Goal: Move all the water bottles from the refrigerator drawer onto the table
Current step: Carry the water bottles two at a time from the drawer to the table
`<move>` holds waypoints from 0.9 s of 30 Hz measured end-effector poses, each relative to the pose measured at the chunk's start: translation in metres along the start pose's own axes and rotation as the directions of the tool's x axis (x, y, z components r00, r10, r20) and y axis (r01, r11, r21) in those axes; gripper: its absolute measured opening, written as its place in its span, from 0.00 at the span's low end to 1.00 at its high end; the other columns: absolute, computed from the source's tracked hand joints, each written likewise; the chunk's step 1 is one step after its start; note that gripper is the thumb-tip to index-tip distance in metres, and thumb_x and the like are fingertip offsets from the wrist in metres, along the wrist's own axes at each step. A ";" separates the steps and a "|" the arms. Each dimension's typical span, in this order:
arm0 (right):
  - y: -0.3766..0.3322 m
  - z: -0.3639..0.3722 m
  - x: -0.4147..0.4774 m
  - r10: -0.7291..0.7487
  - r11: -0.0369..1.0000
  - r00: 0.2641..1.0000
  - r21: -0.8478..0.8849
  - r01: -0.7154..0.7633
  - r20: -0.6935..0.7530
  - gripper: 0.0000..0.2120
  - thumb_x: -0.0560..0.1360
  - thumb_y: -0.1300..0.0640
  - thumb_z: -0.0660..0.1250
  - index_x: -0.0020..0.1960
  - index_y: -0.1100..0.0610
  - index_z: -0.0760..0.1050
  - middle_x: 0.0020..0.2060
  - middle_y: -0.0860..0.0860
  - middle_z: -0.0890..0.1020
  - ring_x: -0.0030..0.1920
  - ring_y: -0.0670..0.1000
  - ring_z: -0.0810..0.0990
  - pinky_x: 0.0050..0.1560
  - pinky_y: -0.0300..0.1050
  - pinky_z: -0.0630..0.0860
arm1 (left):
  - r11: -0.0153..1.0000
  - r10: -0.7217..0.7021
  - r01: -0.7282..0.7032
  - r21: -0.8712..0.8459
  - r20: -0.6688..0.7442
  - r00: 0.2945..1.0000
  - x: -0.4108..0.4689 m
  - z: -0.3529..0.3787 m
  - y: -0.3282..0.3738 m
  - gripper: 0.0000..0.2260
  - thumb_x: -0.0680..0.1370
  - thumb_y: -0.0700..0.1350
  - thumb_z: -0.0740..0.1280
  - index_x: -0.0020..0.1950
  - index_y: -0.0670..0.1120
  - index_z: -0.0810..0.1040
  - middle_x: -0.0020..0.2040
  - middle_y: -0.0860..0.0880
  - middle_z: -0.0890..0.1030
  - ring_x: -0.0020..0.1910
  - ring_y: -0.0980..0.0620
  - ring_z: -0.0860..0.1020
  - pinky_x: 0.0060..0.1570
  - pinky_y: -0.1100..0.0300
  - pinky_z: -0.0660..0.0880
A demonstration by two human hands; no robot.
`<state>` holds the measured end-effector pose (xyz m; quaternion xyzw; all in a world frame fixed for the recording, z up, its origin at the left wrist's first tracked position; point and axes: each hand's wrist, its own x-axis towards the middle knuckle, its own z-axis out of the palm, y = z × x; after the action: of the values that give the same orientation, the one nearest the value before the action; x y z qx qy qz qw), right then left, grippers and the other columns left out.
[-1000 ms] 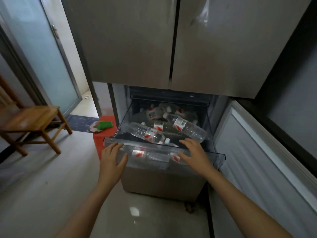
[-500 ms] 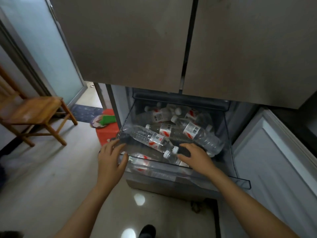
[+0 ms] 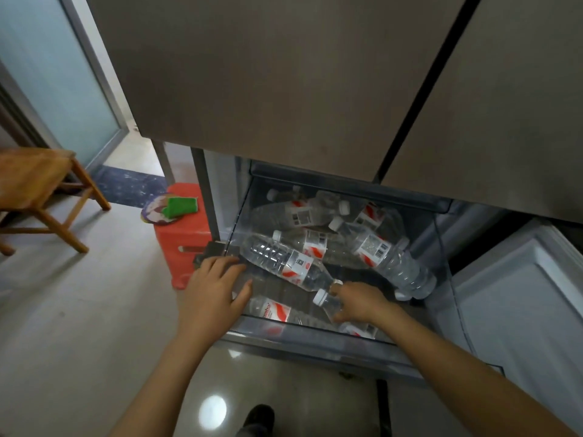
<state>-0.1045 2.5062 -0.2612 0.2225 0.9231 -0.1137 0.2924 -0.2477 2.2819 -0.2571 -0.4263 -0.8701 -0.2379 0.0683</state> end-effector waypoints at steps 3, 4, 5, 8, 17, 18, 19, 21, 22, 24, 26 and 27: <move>0.002 0.005 0.005 0.009 1.000 1.000 -0.005 -0.009 0.029 0.29 0.70 0.50 0.68 0.67 0.53 0.63 0.57 0.54 0.76 0.54 0.55 0.77 0.42 0.43 0.69 | 1.000 0.003 -0.003 0.006 0.002 1.000 0.003 0.001 0.000 0.19 0.72 0.53 0.58 0.47 0.41 0.81 0.47 0.44 0.82 0.46 0.42 0.78 0.42 0.52 0.76; 0.002 0.007 0.006 0.007 1.000 1.000 -0.009 -0.007 0.030 0.29 0.71 0.50 0.68 0.68 0.54 0.61 0.57 0.55 0.75 0.54 0.55 0.77 0.42 0.43 0.69 | 1.000 0.013 -0.013 0.008 0.009 1.000 0.003 0.001 0.000 0.19 0.72 0.52 0.58 0.47 0.41 0.81 0.47 0.44 0.82 0.45 0.41 0.78 0.41 0.52 0.77; 0.001 0.009 0.008 0.005 1.000 1.000 -0.018 -0.004 0.031 0.29 0.71 0.51 0.68 0.68 0.54 0.61 0.58 0.56 0.75 0.54 0.56 0.77 0.43 0.43 0.69 | 1.000 0.022 -0.022 0.009 0.013 1.000 0.002 0.001 0.001 0.19 0.72 0.52 0.58 0.46 0.41 0.81 0.47 0.44 0.82 0.45 0.41 0.78 0.40 0.52 0.77; -0.004 0.013 0.011 0.012 1.000 0.998 -0.019 -0.011 0.057 0.31 0.69 0.53 0.69 0.67 0.56 0.60 0.59 0.55 0.74 0.54 0.56 0.76 0.44 0.43 0.70 | 0.999 0.032 -0.032 0.003 0.017 0.999 0.000 -0.003 0.003 0.17 0.72 0.52 0.59 0.45 0.41 0.81 0.46 0.44 0.82 0.44 0.42 0.78 0.38 0.53 0.76; -0.003 0.003 0.008 0.027 0.998 0.998 0.055 -0.031 0.065 0.32 0.66 0.52 0.71 0.66 0.54 0.63 0.52 0.53 0.78 0.43 0.51 0.74 0.40 0.42 0.70 | 0.999 0.038 -0.038 0.006 -0.004 0.999 0.000 -0.007 0.007 0.16 0.71 0.50 0.59 0.42 0.40 0.82 0.42 0.45 0.82 0.41 0.43 0.78 0.37 0.56 0.75; -0.002 0.000 0.005 0.019 0.997 0.999 0.078 -0.022 0.046 0.32 0.66 0.52 0.71 0.66 0.54 0.63 0.48 0.52 0.77 0.42 0.50 0.74 0.37 0.42 0.69 | 0.999 0.035 -0.035 0.006 -0.002 0.999 0.000 -0.007 0.007 0.16 0.71 0.50 0.59 0.42 0.40 0.82 0.42 0.45 0.82 0.41 0.44 0.78 0.37 0.57 0.75; 0.000 -0.003 0.000 0.016 0.993 1.000 0.113 -0.018 0.015 0.31 0.66 0.52 0.71 0.66 0.54 0.63 0.45 0.50 0.76 0.41 0.50 0.74 0.35 0.41 0.69 | 0.999 0.038 -0.038 0.010 -0.003 0.999 0.000 -0.008 0.007 0.17 0.71 0.50 0.59 0.42 0.41 0.82 0.42 0.45 0.82 0.41 0.44 0.78 0.37 0.57 0.75; 0.008 -0.009 -0.015 0.022 0.981 0.997 0.192 -0.006 -0.080 0.30 0.66 0.53 0.71 0.65 0.53 0.63 0.42 0.47 0.75 0.39 0.48 0.75 0.33 0.38 0.69 | 0.999 0.044 -0.044 0.013 0.004 0.999 -0.001 -0.008 0.008 0.17 0.71 0.51 0.59 0.42 0.41 0.82 0.42 0.46 0.82 0.41 0.44 0.78 0.36 0.56 0.75; 0.013 -0.012 -0.024 0.038 0.969 0.989 0.246 0.000 -0.146 0.31 0.66 0.53 0.72 0.66 0.52 0.63 0.43 0.47 0.76 0.38 0.48 0.75 0.34 0.38 0.70 | 0.999 0.047 -0.047 0.018 0.015 0.999 0.000 -0.008 0.008 0.17 0.71 0.51 0.58 0.42 0.41 0.82 0.42 0.46 0.82 0.41 0.44 0.78 0.35 0.56 0.75; 0.022 -0.017 -0.045 0.131 0.897 0.944 0.441 0.017 -0.303 0.35 0.65 0.56 0.73 0.68 0.49 0.60 0.46 0.45 0.74 0.37 0.46 0.75 0.34 0.37 0.71 | 0.998 0.053 -0.053 0.018 0.037 0.998 -0.001 -0.008 0.008 0.18 0.71 0.51 0.58 0.43 0.41 0.82 0.41 0.45 0.82 0.40 0.43 0.78 0.34 0.54 0.76; 0.029 -0.018 -0.067 0.279 0.747 0.844 0.656 0.108 -0.458 0.39 0.65 0.62 0.73 0.69 0.47 0.58 0.49 0.45 0.71 0.41 0.46 0.75 0.40 0.41 0.75 | 0.998 0.053 -0.054 0.016 0.056 0.997 -0.001 -0.008 0.007 0.18 0.71 0.52 0.58 0.43 0.41 0.82 0.42 0.45 0.82 0.41 0.42 0.78 0.35 0.54 0.76; 0.032 -0.017 -0.076 0.351 0.674 0.783 0.719 0.169 -0.513 0.41 0.65 0.64 0.74 0.70 0.48 0.57 0.52 0.46 0.70 0.46 0.47 0.74 0.46 0.43 0.76 | 0.998 0.050 -0.052 0.020 0.064 0.997 -0.001 -0.008 0.006 0.19 0.71 0.53 0.57 0.43 0.41 0.82 0.42 0.45 0.82 0.41 0.43 0.78 0.35 0.54 0.76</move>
<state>-0.0422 2.5135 -0.2052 0.3933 0.8271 -0.3789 -0.1327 -0.2428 2.2805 -0.2482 -0.4549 -0.8632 -0.2130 0.0513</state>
